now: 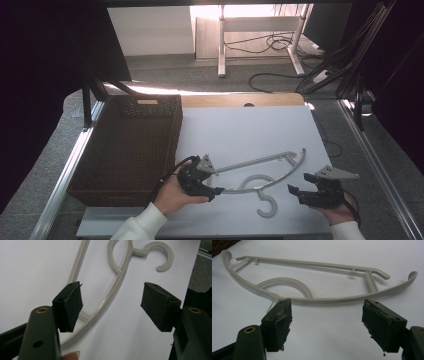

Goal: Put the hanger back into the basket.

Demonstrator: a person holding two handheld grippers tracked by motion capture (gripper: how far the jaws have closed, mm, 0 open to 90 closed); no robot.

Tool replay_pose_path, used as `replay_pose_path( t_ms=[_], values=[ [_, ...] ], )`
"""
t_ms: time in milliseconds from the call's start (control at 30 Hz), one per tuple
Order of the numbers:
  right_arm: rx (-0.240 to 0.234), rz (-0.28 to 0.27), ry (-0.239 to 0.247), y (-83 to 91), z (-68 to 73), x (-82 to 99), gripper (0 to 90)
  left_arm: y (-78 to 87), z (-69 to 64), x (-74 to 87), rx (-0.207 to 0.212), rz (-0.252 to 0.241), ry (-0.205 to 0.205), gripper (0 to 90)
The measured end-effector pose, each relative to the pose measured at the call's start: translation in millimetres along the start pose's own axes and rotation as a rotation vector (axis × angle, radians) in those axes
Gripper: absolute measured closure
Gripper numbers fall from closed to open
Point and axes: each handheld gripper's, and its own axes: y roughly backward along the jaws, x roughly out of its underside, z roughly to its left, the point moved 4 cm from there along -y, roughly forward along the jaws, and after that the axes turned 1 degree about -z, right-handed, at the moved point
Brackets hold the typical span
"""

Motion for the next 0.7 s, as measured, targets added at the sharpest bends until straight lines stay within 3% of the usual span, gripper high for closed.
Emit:
replay_pose_path(
  t_ms=[333, 700],
  values=[
    [-0.003, 0.005, 0.001, -1.5, 0.2, 1.3, 24.5, -28.8, 1.6, -5.3, 0.037, 0.022, -0.018, 34.9],
    [-0.006, 0.014, 0.001, -3.1, -0.6, 2.3, 24.5, -44.7, 4.3, -8.3, 0.049, 0.039, -0.026, 35.6]
  ],
)
